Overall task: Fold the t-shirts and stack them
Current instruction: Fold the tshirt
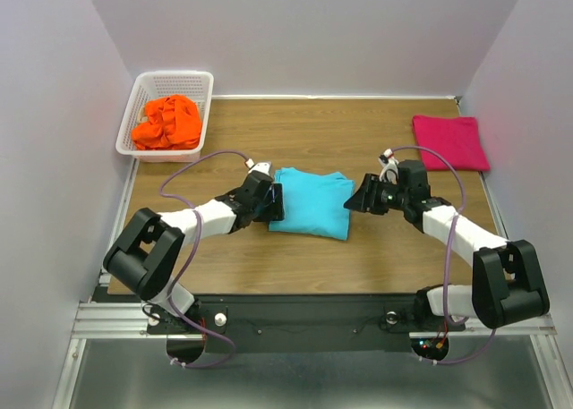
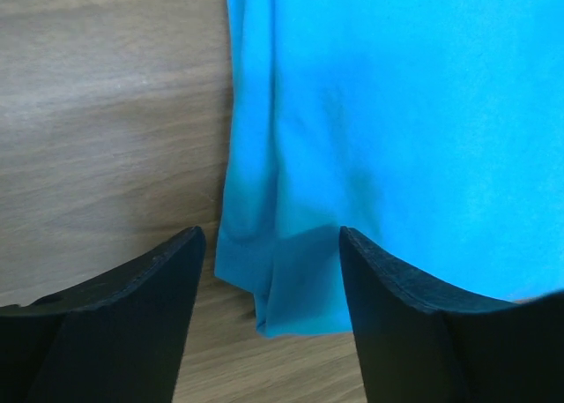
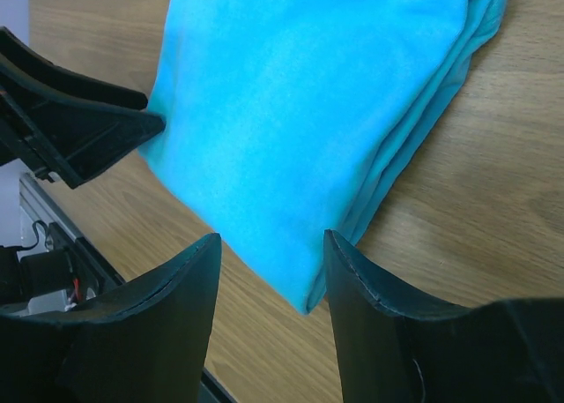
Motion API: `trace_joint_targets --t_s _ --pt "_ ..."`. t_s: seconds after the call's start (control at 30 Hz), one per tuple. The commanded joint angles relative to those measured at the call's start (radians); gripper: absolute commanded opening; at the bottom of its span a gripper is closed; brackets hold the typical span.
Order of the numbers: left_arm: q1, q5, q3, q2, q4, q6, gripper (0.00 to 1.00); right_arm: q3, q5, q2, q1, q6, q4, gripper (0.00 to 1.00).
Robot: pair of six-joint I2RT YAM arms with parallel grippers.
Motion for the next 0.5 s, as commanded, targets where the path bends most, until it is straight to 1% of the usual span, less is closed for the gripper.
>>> trace_joint_targets --t_s 0.0,0.1,0.13,0.23,0.27,0.3,0.33,0.4,0.43,0.47 --pt "-0.008 0.036 -0.028 0.017 0.024 -0.022 0.70 -0.012 0.013 -0.032 0.006 -0.020 0.020 0.56" --pt "-0.011 0.047 -0.037 0.019 0.018 -0.033 0.64 -0.016 0.016 -0.035 0.008 -0.021 0.022 0.56" --pt "-0.011 0.047 -0.037 0.021 0.013 -0.033 0.56 -0.018 0.019 -0.034 0.006 -0.021 0.022 0.56" --pt "-0.009 0.056 -0.034 0.008 0.007 -0.033 0.42 -0.021 0.019 -0.035 0.006 -0.021 0.020 0.56" --pt "-0.011 0.058 -0.033 -0.005 0.001 -0.033 0.33 -0.021 0.019 -0.039 0.008 -0.021 0.022 0.56" --pt "-0.011 0.062 -0.027 -0.015 -0.002 -0.032 0.29 -0.021 0.021 -0.040 0.006 -0.020 0.022 0.56" --pt "-0.009 0.064 -0.023 -0.034 -0.011 -0.030 0.22 -0.021 0.021 -0.046 0.006 -0.021 0.022 0.56" --pt "-0.011 0.068 -0.022 -0.059 -0.017 -0.039 0.16 -0.023 0.021 -0.054 0.008 -0.021 0.022 0.56" --pt "-0.009 0.068 -0.025 -0.068 -0.019 -0.042 0.14 -0.024 0.024 -0.057 0.008 -0.020 0.020 0.56" --pt "-0.008 0.070 -0.028 -0.084 -0.019 -0.048 0.08 -0.027 0.025 -0.060 0.008 -0.020 0.022 0.56"
